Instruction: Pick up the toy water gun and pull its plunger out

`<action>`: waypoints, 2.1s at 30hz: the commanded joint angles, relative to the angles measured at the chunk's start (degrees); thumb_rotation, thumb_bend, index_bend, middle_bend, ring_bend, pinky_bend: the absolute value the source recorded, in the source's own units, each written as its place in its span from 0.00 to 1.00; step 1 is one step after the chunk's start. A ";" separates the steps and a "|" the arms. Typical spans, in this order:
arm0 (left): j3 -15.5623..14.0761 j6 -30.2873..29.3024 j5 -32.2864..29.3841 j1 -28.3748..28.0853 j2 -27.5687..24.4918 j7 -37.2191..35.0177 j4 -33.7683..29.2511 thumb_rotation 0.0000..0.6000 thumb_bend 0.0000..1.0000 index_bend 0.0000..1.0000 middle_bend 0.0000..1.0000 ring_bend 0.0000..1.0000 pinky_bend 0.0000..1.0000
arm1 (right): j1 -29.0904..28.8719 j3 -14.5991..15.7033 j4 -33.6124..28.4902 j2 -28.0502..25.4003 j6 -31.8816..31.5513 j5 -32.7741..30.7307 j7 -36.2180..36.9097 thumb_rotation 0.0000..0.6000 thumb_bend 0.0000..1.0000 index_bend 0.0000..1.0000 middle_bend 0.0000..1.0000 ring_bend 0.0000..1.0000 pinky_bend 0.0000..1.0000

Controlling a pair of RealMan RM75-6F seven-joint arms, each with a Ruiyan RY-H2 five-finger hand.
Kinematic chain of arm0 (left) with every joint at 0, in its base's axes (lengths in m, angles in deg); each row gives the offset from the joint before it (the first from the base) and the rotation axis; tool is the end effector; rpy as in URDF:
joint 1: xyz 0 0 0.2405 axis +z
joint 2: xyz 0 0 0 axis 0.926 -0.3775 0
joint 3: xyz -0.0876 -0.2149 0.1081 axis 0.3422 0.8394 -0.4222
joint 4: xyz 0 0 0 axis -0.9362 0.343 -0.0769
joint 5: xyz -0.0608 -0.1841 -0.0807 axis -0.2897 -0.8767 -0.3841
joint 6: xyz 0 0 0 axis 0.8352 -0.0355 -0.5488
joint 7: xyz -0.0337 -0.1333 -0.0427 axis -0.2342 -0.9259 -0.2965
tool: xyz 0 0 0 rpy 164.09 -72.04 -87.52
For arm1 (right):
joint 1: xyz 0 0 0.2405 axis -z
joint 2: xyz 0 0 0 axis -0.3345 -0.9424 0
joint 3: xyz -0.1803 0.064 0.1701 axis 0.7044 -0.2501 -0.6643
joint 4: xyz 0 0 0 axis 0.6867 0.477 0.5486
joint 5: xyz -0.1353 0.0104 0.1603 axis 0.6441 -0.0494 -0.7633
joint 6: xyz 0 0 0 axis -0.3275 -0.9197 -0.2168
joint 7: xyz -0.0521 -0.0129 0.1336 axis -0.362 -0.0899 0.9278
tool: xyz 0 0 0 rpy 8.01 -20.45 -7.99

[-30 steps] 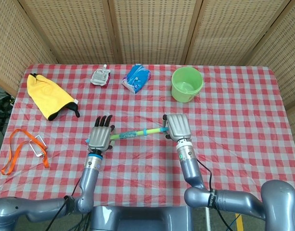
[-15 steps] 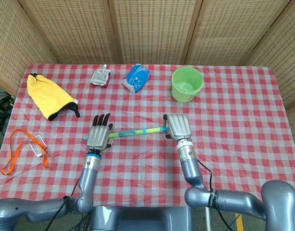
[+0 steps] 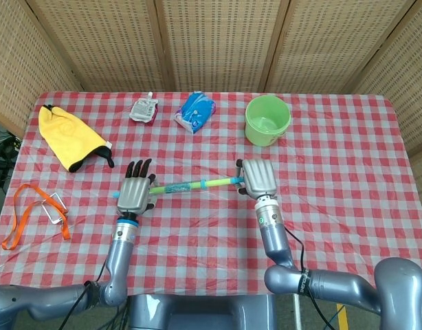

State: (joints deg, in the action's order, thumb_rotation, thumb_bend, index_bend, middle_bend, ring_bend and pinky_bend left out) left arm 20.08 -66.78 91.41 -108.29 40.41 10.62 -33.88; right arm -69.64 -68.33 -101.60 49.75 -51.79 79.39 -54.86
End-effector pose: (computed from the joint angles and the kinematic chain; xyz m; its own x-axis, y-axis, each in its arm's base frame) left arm -0.1319 0.3281 -0.0530 0.4305 0.1434 0.8911 0.9024 -0.0865 -0.4220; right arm -0.0815 -0.3687 -0.0109 0.3413 -0.1121 0.9332 -0.9377 -0.1094 0.3298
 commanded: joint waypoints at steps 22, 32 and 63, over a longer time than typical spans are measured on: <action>-1.01 -2.39 3.42 2.82 -3.81 -1.36 -3.08 1.00 0.52 0.55 0.00 0.00 0.00 | 1.56 -0.69 1.64 -1.25 -0.85 -0.47 0.78 1.00 0.54 0.80 1.00 0.98 0.74; -1.26 -2.79 4.61 3.63 -5.12 -1.63 -3.83 1.00 0.54 0.55 0.00 0.00 0.00 | 2.14 -1.03 2.63 -1.61 -1.14 -0.98 0.84 1.00 0.54 0.80 1.00 0.98 0.74; -2.45 -1.15 5.92 6.12 -9.61 -4.26 -3.02 1.00 0.54 0.55 0.00 0.00 0.00 | 4.40 -3.05 6.84 -3.99 -3.24 -4.44 -0.87 1.00 0.54 0.80 1.00 0.98 0.74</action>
State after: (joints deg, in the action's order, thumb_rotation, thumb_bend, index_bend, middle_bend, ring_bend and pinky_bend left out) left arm 17.67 -67.94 97.27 -102.21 30.85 6.40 -36.84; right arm -65.32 -71.31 -94.81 45.86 -54.97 75.03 -55.73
